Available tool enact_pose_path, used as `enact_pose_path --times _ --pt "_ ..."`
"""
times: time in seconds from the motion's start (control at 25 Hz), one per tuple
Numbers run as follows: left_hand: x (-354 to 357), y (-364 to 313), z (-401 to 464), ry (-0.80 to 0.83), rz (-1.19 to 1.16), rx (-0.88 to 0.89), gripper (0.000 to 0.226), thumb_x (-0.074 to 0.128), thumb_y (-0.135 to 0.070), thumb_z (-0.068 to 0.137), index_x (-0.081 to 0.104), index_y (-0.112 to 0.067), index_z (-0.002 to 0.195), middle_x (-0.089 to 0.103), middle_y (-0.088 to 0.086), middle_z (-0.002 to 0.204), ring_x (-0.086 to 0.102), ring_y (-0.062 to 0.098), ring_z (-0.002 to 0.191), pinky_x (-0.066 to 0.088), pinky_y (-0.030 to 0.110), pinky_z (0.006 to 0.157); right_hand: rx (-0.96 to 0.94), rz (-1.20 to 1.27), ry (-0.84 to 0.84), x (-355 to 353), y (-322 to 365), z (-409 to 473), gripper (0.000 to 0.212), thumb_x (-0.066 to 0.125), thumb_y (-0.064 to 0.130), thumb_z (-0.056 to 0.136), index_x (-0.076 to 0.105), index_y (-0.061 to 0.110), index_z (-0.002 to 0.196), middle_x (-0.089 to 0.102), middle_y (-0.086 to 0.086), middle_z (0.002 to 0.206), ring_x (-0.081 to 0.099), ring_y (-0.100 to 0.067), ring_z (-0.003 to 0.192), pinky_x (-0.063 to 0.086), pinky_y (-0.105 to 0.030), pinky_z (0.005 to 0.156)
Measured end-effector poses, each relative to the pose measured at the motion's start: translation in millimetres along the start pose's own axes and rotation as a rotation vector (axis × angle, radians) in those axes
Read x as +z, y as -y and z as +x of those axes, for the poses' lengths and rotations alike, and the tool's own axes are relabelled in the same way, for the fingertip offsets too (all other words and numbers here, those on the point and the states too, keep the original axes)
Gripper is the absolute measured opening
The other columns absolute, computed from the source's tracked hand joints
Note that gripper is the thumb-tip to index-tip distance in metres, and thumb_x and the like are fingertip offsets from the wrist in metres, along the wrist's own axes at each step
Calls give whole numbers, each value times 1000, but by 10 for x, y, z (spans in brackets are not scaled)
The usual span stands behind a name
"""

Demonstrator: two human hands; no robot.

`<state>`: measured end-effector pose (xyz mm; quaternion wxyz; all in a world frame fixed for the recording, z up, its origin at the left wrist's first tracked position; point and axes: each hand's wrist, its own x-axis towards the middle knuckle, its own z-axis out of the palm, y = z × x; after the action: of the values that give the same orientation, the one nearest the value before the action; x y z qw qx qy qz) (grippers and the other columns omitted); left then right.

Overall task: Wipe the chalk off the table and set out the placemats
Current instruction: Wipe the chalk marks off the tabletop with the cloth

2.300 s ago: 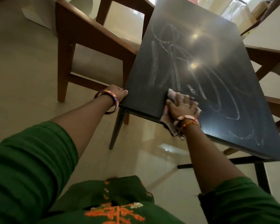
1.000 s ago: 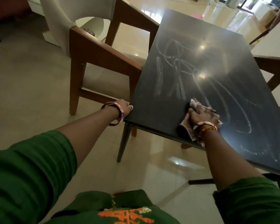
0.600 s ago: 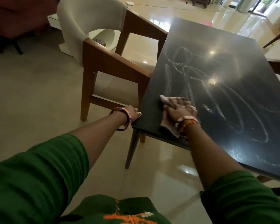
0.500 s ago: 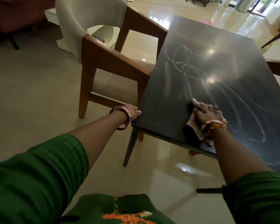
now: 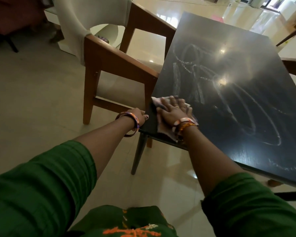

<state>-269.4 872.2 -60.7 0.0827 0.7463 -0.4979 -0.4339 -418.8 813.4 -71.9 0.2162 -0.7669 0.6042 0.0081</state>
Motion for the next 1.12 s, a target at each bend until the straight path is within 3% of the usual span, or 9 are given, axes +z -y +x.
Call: enact_pose_path --times 0.2,0.32,0.4,0.52,0.64,0.84,0.96,1.04,1.12 --pt "26 40 10 -23 -2 29 35 36 -33 99 53 -11 121 57 11 116 54 24 100 43 36 88 424 116 -139 -351 -1239 -151 69 30 69 86 15 45 148 -3 4 160 -10 -32 145 -5 -52 116" --pt "46 72 59 -21 1 30 36 36 -35 99 52 -10 120 57 11 115 56 25 103 45 36 90 578 75 -203 -297 -1102 -341 62 24 60 95 10 37 151 -5 -2 161 -12 -38 144 -13 -53 114" --pt "38 81 87 -13 -22 13 38 37 -37 98 53 -11 120 59 12 113 58 27 101 47 41 93 478 4 -227 -133 -670 -345 61 22 58 96 11 35 151 -3 -7 160 -10 -38 144 -12 -53 114" --pt "29 75 79 19 -96 1 36 36 -34 99 53 -10 121 59 13 114 60 28 98 49 43 92 123 -77 -190 216 50 -317 58 24 57 97 13 37 150 -4 -3 160 -11 -33 145 -11 -51 115" --pt "32 72 30 45 -188 8 34 33 -31 100 51 -10 121 58 12 111 60 26 91 53 34 78 -91 -111 -135 237 165 -231 57 25 58 97 13 41 149 -2 3 160 -10 -28 146 -9 -48 116" --pt "16 87 0 59 -174 26 36 32 -34 101 51 -12 122 58 10 113 59 22 89 40 25 59 292 -97 -256 -151 -957 -369 59 23 60 95 16 39 150 4 3 161 -3 -28 147 -3 -48 117" --pt "4 107 41 54 -171 30 35 33 -33 101 52 -12 121 59 11 114 58 21 91 38 24 59 532 -38 -282 -243 -1214 -613 61 20 58 96 15 34 151 3 -5 161 -2 -35 145 -4 -52 116" --pt "22 114 43 27 -160 48 35 33 -33 101 54 -12 119 60 10 111 59 22 91 44 28 68 559 -76 -284 -118 -957 -614 61 20 58 96 15 33 151 4 -10 160 -2 -38 145 -4 -53 116" --pt "53 156 41 -19 -196 71 35 32 -34 101 56 -12 113 62 10 108 60 24 93 49 35 80 391 -119 -272 97 -463 -549 60 23 58 95 17 34 150 4 -10 160 -3 -36 145 -5 -52 116"
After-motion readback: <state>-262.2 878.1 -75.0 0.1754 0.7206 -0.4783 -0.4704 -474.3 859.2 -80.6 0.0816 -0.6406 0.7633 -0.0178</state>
